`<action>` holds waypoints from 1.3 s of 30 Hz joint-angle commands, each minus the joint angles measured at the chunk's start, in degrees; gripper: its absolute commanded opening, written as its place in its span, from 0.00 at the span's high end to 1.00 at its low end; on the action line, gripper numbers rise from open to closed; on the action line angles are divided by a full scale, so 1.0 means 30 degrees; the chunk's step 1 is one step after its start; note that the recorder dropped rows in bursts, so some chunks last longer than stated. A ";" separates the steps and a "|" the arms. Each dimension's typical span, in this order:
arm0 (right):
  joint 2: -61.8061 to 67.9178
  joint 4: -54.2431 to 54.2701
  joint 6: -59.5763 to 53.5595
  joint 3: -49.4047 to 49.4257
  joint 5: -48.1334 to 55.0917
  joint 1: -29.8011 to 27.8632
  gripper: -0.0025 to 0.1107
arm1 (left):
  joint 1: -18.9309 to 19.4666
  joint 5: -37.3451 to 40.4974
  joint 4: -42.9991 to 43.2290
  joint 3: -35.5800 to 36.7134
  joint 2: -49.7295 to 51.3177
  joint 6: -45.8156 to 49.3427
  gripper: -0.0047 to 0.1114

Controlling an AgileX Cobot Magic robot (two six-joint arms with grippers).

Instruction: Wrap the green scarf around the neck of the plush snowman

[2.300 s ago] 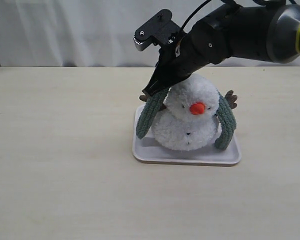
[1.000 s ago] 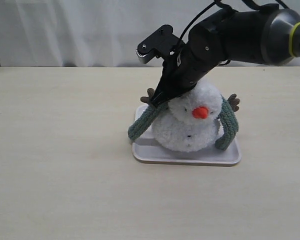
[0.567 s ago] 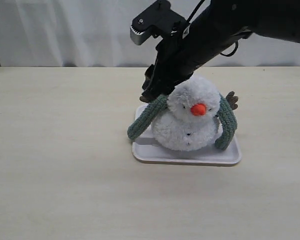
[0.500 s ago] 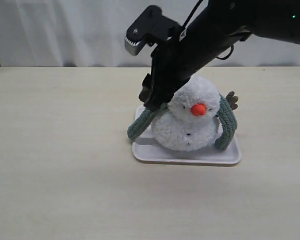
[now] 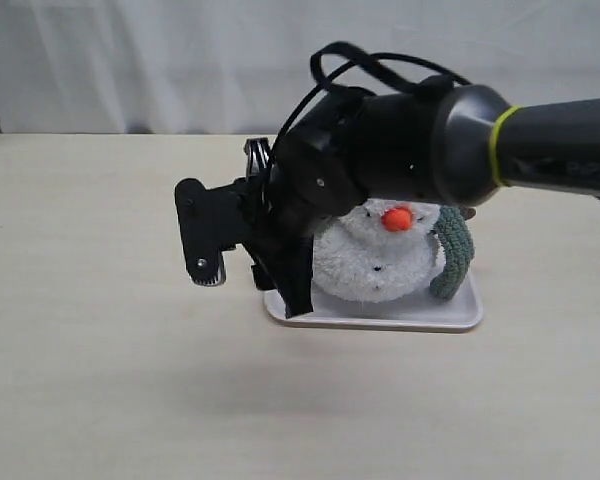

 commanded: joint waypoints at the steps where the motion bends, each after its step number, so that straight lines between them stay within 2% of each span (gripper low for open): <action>1: 0.1093 -0.2561 0.1414 0.0093 -0.0524 0.0014 0.43 | -0.0027 -0.0236 0.0015 0.0062 -0.0033 0.0000 0.96; 13: 0.3146 -0.8480 0.5269 0.0093 -0.1171 0.0014 0.43 | -0.0027 -0.0236 0.0015 0.0062 -0.0033 0.0000 0.96; 18: 0.3750 -0.9698 0.6230 0.0093 -0.1378 0.0014 0.43 | -0.0027 -0.0236 0.0015 0.0062 -0.0033 0.0000 0.96; 21: 0.3833 -0.9948 0.6230 0.0093 -0.1378 0.0014 0.52 | -0.0027 -0.0236 0.0015 0.0062 -0.0033 0.0000 0.96; 29: 0.3788 -0.9948 0.6371 0.0022 -0.1339 0.0134 0.93 | -0.0027 -0.0236 0.0015 0.0062 -0.0033 0.0000 0.96; 39: 0.1997 -1.0266 0.7031 0.0022 -0.0568 0.0945 0.94 | -0.0027 -0.0236 0.0015 0.0062 -0.0033 0.0000 0.96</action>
